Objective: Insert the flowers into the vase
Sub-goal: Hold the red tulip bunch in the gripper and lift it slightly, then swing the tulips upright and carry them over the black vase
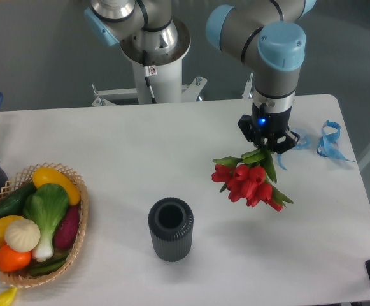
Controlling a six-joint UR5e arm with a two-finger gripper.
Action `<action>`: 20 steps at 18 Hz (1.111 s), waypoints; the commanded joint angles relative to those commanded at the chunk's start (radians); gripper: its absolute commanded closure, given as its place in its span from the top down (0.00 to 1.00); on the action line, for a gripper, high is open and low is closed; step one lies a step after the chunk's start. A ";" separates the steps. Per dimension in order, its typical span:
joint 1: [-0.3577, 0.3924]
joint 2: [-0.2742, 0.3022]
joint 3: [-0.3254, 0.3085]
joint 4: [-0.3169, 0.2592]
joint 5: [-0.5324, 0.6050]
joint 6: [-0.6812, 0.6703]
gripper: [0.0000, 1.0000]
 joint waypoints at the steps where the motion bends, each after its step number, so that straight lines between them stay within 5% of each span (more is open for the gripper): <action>1: 0.000 0.000 -0.002 0.002 0.000 0.000 0.03; 11: 0.006 0.000 0.002 0.006 -0.035 -0.002 0.03; 18: 0.063 0.021 0.051 0.023 -0.386 -0.055 0.02; 20: 0.087 0.018 0.060 0.076 -0.509 -0.099 0.02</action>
